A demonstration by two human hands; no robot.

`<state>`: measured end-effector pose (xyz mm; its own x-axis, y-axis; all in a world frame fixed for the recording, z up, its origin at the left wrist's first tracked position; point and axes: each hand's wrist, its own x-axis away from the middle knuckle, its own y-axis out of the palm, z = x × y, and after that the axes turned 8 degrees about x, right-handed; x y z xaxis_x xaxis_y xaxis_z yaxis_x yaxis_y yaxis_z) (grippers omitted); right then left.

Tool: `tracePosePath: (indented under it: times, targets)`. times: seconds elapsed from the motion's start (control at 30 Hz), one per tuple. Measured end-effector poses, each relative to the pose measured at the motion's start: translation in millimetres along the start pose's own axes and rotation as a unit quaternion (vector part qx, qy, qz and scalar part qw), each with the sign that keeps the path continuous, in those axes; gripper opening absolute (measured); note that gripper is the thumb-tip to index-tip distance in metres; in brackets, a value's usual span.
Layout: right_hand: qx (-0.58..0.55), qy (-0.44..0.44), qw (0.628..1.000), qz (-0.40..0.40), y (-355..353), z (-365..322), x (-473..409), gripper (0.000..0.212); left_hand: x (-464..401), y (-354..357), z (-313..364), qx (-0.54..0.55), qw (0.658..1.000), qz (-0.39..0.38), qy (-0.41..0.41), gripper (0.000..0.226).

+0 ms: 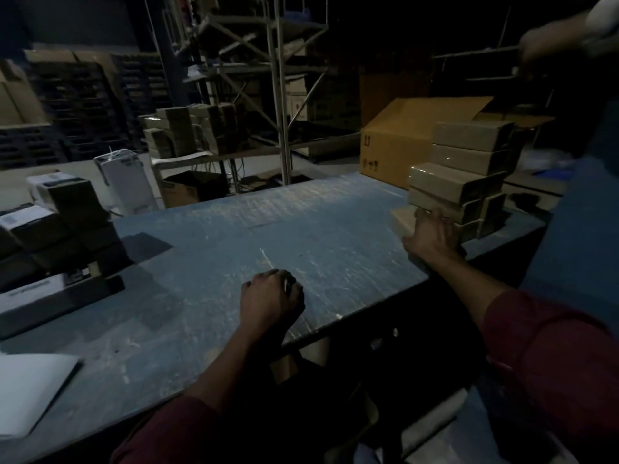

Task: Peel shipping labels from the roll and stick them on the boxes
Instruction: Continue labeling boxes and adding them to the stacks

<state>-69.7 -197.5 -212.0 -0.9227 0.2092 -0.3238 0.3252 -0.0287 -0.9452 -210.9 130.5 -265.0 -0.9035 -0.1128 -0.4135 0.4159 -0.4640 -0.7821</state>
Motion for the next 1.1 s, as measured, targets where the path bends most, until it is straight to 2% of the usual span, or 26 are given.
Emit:
tracePosePath:
  times: [0.07,0.17,0.23,0.3,0.37,0.47,0.5,0.6,0.63,0.7,0.77,0.8,0.87,0.93,1.0,1.03,1.1]
  targets:
    - [-0.008,0.016,0.999,-0.046,4,1,-2,0.071,0,-1,0,-0.004,1.0,0.001,0.0,0.03]
    - [-0.045,0.029,0.998,-0.041,8,-1,2,0.064,1,-2,4,0.0,1.0,-0.006,-0.008,0.03]
    - [-0.118,0.025,0.992,-0.025,2,-9,11,0.061,-1,-2,3,0.0,1.0,0.002,-0.016,0.03]
    - [-0.238,0.017,0.971,-0.017,-5,-22,21,0.056,-3,-1,0,0.042,0.998,0.001,-0.04,0.031]
    - [-0.391,0.028,0.918,-0.052,-12,-40,34,0.049,-2,-3,-3,0.167,0.982,0.005,-0.086,0.033]
    - [-0.547,0.026,0.823,-0.152,-25,-72,61,0.043,8,-24,0,0.393,0.906,0.02,-0.156,0.046]
    - [-0.572,0.01,0.798,-0.19,-32,-84,72,0.037,11,-35,-2,0.412,0.898,0.016,-0.154,0.055]
    - [-0.622,-0.021,0.719,-0.31,-47,-121,101,0.035,14,-73,-26,0.333,0.938,0.032,-0.087,0.092]
    - [-0.634,-0.033,0.688,-0.351,-50,-134,110,0.036,18,-89,-35,0.338,0.937,0.032,-0.083,0.098]
    - [-0.639,-0.051,0.644,-0.418,-56,-160,126,0.03,28,-119,-54,0.414,0.903,0.031,-0.112,0.102]
    - [-0.634,-0.081,0.613,-0.465,-62,-186,138,0.025,41,-148,-72,0.494,0.859,0.014,-0.13,0.092]
    - [-0.623,-0.093,0.607,-0.484,-63,-199,143,0.025,49,-162,-80,0.506,0.854,0.01,-0.124,0.081]
    - [-0.603,-0.099,0.598,-0.519,-63,-222,152,0.036,66,-184,-93,0.474,0.871,0.021,-0.129,0.063]
    - [-0.587,-0.116,0.584,-0.548,-60,-245,161,0.058,83,-198,-105,0.452,0.876,0.047,-0.161,0.053]
    - [-0.566,-0.158,0.593,-0.551,-56,-267,171,0.082,97,-209,-113,0.455,0.868,0.07,-0.187,0.044]
    - [-0.563,-0.181,0.601,-0.537,-56,-276,177,0.088,102,-212,-116,0.458,0.862,0.081,-0.2,0.04]
    - [-0.541,-0.224,0.671,-0.454,-56,-293,187,0.089,111,-214,-123,0.467,0.848,0.1,-0.229,0.036]
